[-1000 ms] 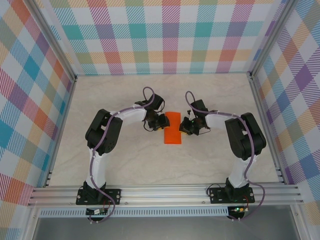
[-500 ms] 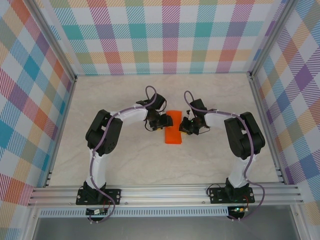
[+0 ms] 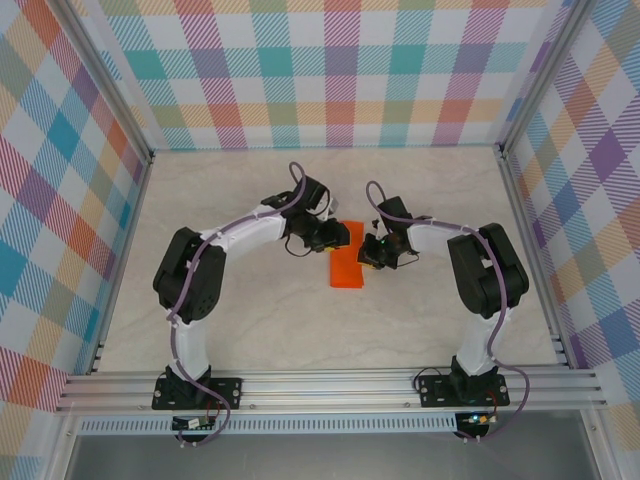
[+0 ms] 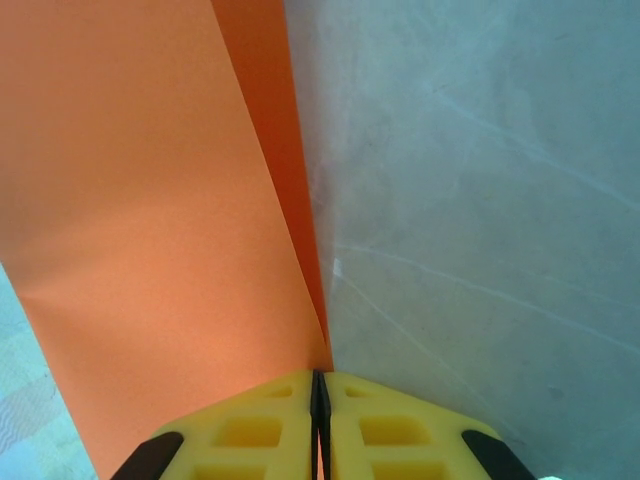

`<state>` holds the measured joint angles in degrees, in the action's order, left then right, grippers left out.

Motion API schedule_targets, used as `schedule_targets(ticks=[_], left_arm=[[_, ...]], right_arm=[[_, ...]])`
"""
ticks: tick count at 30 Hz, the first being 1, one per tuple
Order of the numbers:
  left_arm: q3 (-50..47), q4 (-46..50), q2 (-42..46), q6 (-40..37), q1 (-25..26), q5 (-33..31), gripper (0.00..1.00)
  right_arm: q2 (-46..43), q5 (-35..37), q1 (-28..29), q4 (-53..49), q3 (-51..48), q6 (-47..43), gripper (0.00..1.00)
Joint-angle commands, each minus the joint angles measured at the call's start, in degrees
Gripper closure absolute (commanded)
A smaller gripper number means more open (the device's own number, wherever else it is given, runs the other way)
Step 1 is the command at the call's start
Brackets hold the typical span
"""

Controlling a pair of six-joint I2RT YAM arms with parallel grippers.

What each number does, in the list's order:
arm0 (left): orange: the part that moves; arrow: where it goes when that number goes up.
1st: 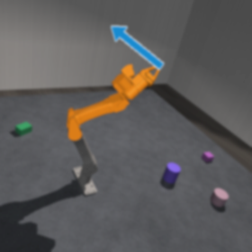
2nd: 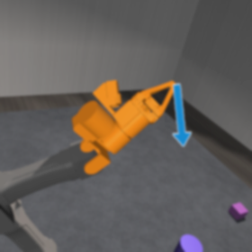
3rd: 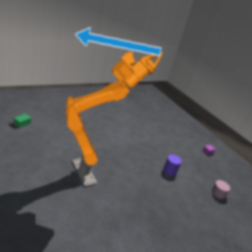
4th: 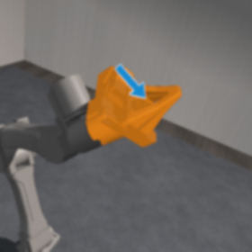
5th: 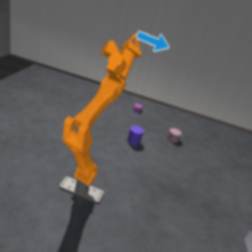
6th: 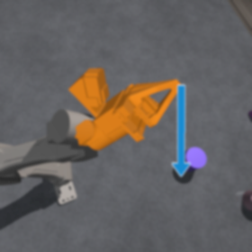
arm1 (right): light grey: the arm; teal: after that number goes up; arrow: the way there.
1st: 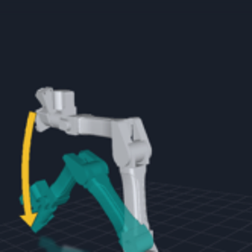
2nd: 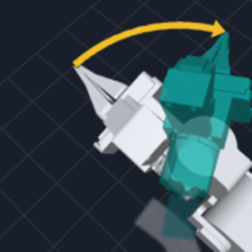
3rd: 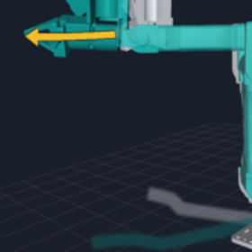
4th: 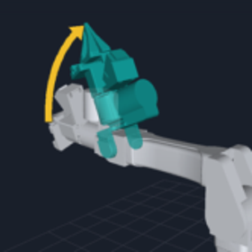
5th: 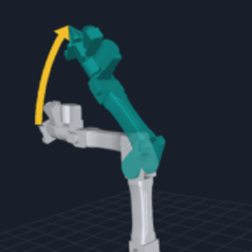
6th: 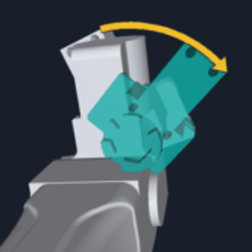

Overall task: Fold a paper plane with a square sheet of paper (fold left side to right side)
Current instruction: First fold the square sheet of paper in half at the center of the table.

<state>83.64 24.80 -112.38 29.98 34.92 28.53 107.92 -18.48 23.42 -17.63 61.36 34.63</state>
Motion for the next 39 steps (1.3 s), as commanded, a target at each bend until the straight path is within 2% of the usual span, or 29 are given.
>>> schedule_targets(ticks=[1, 8, 17, 31, 39], left_arm=[[-0.89, -1.51, -3.74, 0.08, 1.29, 4.21, 0.66], [-1.67, 0.51, -7.94, -1.77, 1.29, 0.0, 0.68], [-5.29, 0.35, -9.09, -3.39, 0.9, -2.15, 0.68], [-13.81, -0.94, -3.48, -5.3, -2.68, -1.84, 0.6], [-15.75, -0.61, 2.47, -7.14, -5.42, -0.84, 0.59]], right_arm=[[4.14, 5.21, 1.18, -5.13, -1.42, -1.3, 0.89], [4.32, 5.94, 1.19, -6.05, -1.16, -1.5, 0.89], [4.49, 6.88, 1.19, -6.66, -1.42, -1.93, 0.9], [5.46, 7.32, 1.19, -8.12, -0.37, -2.92, 0.9], [5.22, 7.13, 1.43, -8.47, 0.07, -3.28, 0.9]])
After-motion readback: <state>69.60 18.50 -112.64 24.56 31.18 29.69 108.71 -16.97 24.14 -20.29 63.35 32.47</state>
